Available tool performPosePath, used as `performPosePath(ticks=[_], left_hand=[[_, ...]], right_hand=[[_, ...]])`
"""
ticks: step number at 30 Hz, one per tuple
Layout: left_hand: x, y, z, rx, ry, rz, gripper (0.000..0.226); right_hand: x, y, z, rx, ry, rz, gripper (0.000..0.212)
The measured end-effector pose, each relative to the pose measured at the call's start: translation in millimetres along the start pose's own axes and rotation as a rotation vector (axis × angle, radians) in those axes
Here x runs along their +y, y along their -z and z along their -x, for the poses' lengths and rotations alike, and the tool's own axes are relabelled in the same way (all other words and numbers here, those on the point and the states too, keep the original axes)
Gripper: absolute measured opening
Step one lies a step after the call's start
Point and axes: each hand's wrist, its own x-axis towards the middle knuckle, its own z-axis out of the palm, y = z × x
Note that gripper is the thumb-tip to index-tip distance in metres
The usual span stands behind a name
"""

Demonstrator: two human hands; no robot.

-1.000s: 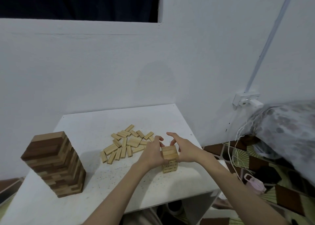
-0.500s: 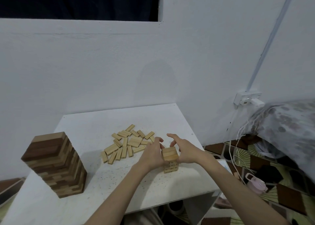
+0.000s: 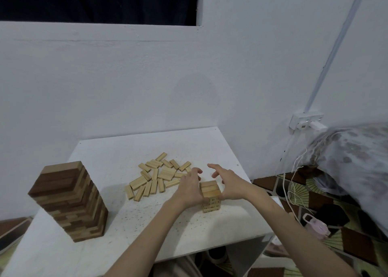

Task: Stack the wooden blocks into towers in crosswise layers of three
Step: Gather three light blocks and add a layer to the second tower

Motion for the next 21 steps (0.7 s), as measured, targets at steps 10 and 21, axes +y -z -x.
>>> performPosePath(ticks=[10,21], left_hand=[[12.3,22.3,2.4,0.020,0.614,1.110,0.040],[41.4,38.5,18.5,-0.200,0.680,1.401,0.094]], right_hand=[[0.9,9.5,-3.0,0.127,-0.260,-0.557,0.062],[-14.9,11.5,-7.6,-0.048,-0.483,-0.838,0.108]])
